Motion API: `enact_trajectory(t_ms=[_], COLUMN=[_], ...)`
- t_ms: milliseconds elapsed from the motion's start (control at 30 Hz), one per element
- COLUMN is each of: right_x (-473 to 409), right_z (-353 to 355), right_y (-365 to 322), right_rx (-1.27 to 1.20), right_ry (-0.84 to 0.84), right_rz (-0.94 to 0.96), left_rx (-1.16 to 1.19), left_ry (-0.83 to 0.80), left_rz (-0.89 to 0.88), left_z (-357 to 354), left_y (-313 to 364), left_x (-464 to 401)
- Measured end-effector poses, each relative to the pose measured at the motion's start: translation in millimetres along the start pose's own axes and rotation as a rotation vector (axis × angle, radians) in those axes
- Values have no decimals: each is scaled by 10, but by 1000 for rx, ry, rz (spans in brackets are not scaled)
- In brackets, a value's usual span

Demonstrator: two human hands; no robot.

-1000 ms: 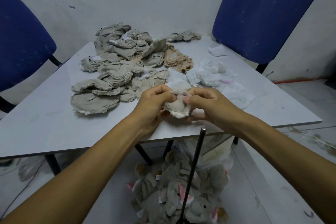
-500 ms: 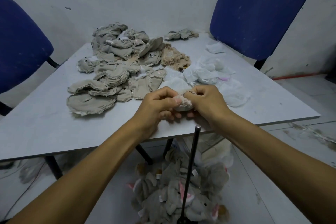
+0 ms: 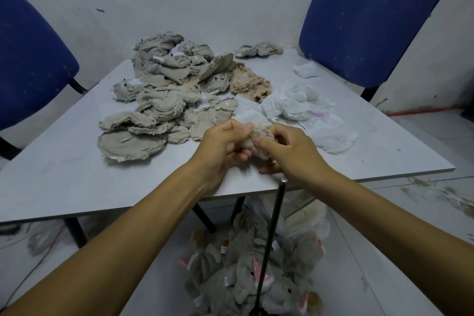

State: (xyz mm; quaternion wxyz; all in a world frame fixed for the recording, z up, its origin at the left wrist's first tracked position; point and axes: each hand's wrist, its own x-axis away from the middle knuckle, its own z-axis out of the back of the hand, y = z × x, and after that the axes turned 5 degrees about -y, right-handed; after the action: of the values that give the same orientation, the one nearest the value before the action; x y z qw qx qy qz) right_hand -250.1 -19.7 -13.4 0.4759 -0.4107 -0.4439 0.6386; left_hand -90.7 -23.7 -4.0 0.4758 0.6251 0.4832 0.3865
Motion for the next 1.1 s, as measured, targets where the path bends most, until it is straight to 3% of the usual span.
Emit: enact_trajectory(t_ms=[67,167,300,467,633,733,867,1100], right_x=[-24,-38,7,91,153,137,79,-79], right_z=[24,19,-130,-14,8,45,17,-48], right_y=[-1,11,37,4,45,73,100,100], right_rx=[-10,212,296,322,357,333,323,234], right_ry=[14,164,316,119,113,128,200,260], right_rz=[-3,60,148,198,173,161,147,101], left_rx=[83,79,3,-67,-355,-405,-211,-248], left_ry=[-79,-149,-55,26,114,10,-192,-249], left_rz=[29,28,-19,-47,-111,-113,-26,-107], left_z=[59,116,83,71,-16,11,94,155], left_y=[10,9,-8,-43,-132,-121,-60,-100], left_x=[17,20,6,2,-53,-41,-26,37])
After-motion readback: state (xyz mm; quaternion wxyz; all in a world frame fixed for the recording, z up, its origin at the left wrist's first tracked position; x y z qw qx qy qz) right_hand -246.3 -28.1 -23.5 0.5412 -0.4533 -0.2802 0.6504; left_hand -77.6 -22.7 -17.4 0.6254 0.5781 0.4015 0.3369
